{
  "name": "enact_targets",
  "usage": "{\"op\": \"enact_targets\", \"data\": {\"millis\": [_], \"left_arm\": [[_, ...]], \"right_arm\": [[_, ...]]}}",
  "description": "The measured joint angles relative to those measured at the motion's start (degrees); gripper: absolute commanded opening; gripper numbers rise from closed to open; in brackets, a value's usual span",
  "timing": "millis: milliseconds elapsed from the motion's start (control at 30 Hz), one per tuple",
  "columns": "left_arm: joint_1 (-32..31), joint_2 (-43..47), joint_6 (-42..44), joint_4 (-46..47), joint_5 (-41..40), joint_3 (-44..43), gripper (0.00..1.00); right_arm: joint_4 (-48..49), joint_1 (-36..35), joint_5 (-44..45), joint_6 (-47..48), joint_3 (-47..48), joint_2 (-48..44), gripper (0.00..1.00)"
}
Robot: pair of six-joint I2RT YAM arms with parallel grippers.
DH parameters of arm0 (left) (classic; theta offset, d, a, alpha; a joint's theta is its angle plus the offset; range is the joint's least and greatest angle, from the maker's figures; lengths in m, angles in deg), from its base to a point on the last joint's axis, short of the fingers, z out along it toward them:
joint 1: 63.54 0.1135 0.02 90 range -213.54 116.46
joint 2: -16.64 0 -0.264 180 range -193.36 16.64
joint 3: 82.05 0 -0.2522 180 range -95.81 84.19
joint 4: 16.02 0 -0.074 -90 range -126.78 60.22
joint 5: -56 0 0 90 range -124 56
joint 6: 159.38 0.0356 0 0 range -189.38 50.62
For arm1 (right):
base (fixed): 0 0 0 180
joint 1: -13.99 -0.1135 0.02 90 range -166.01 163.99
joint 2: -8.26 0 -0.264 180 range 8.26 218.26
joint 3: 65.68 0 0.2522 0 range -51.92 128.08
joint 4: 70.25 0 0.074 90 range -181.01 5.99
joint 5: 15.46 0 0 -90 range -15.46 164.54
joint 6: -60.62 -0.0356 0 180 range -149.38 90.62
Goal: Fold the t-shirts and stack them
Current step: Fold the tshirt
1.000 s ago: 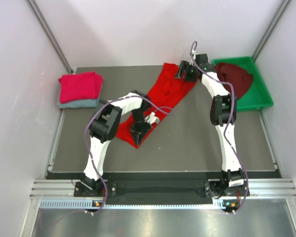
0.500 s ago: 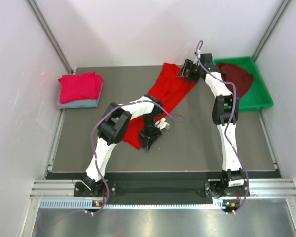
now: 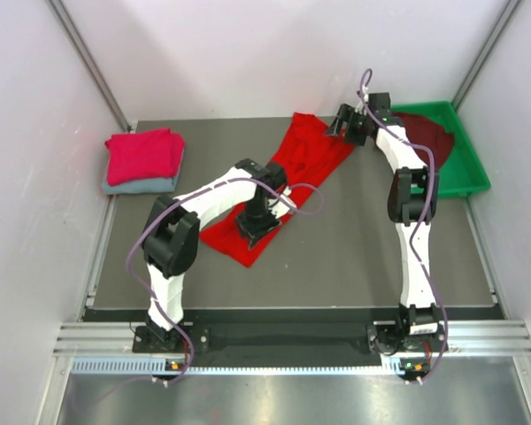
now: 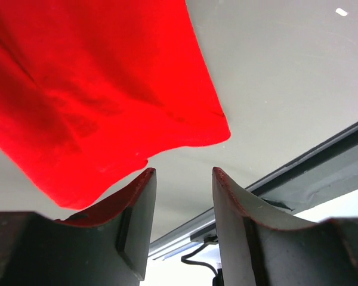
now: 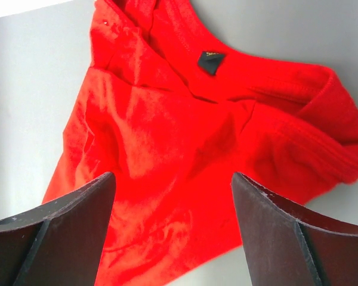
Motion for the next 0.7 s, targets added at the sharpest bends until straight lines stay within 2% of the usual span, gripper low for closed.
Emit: {"op": "enact_targets", "data": {"millis": [667,700], "left_arm": [[-0.04,-4.5,-1.49,4.87,3.74,8.48,0.46],[-0.04,-4.94,-1.62,5.01,3.98,8.5,0.44]], "right_arm": [[-0.61,0.72,0.9,2.05,-0.81,-1.7,0.79],[-0.59,0.74,0.9,2.05,-0.81,-1.7,0.79]]}}
